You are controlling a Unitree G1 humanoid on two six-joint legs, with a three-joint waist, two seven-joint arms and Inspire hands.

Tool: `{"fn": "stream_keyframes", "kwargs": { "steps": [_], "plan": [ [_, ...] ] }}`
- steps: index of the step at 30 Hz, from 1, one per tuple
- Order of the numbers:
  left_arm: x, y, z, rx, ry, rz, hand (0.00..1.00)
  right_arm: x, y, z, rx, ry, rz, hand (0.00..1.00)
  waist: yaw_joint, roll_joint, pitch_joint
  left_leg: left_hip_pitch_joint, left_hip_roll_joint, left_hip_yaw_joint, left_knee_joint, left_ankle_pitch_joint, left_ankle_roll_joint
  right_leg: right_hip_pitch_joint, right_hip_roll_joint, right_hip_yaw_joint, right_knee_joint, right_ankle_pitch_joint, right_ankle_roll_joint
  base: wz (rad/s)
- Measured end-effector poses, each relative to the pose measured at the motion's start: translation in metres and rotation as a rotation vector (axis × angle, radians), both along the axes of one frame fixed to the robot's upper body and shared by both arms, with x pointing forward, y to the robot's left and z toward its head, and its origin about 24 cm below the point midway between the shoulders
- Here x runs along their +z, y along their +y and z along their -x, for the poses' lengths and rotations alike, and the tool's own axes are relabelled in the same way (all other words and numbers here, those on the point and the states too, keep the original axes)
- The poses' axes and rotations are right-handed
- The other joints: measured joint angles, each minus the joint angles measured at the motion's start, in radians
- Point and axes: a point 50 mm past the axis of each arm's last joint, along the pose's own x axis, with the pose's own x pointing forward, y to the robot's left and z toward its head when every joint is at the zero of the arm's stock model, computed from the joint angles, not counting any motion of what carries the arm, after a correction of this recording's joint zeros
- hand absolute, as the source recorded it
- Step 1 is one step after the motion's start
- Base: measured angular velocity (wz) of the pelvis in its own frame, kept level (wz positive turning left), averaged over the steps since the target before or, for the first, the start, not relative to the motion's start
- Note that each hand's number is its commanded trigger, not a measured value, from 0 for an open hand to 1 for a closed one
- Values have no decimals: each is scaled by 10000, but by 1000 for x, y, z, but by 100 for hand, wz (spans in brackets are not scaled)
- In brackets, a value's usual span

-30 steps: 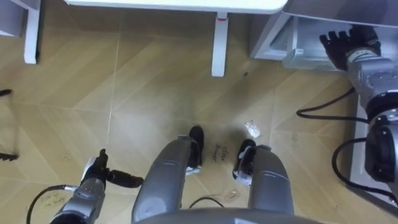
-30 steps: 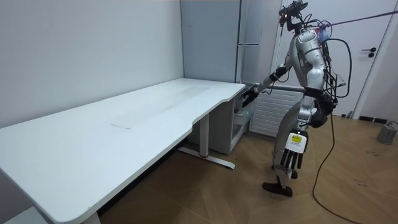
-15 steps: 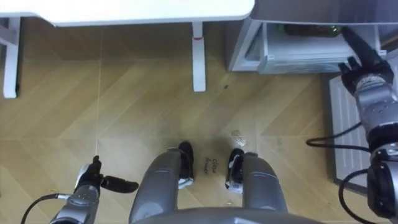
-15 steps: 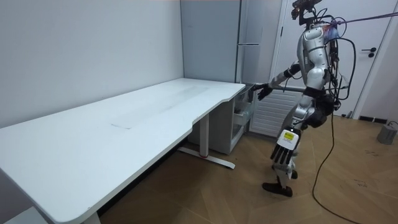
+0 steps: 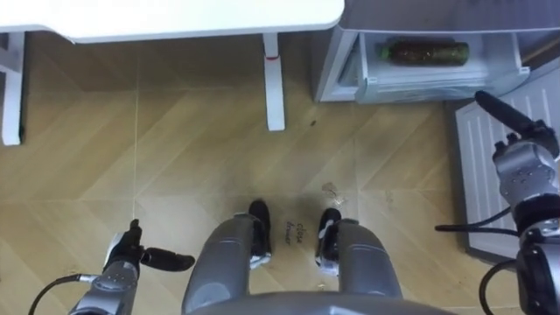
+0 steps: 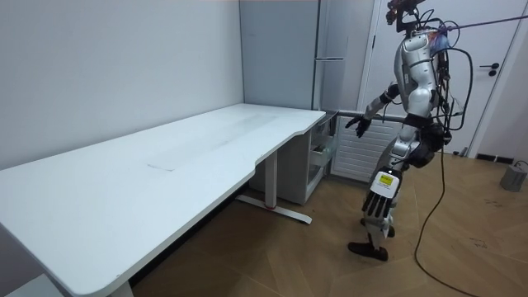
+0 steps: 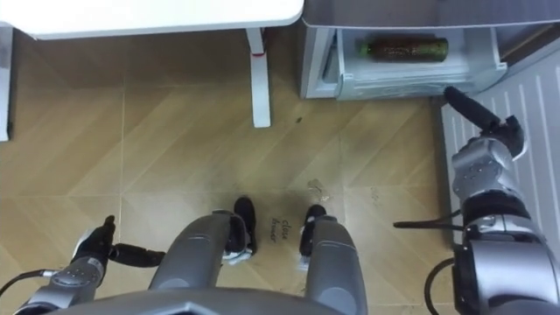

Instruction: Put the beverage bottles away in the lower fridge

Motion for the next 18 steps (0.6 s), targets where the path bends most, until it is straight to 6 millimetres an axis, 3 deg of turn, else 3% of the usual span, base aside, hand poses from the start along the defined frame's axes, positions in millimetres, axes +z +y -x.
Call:
{"fn": "stream_keyframes", "kwargs": {
  "steps": [7,10,13,18],
  "plan": [
    [0,-1,-2,-17,0,73,0,-8,-1,9,-1071,-23,-1044,0,147,70,47,-232,-67,13,-52,1,28,-253,-67,-17,42,-7,-34,2],
    [1,-3,-7,124,-142,253,0,-11,0,10,-1451,-316,-1745,0,165,75,52,-662,-46,50,519,-244,26,-707,-93,48,673,-304,-45,4],
    [3,-1,-11,223,-347,152,0,-16,0,16,-1672,-375,-2084,0,167,180,46,-1489,47,-254,1934,-902,-85,-1329,-150,-125,1937,-999,-144,13],
    [5,1,-11,311,-387,-34,0,-13,-1,12,-1959,-1084,-2736,0,139,125,52,-2804,23,-290,4264,-1916,-128,-2726,-522,18,4558,-2291,-240,13]
  ]
}}
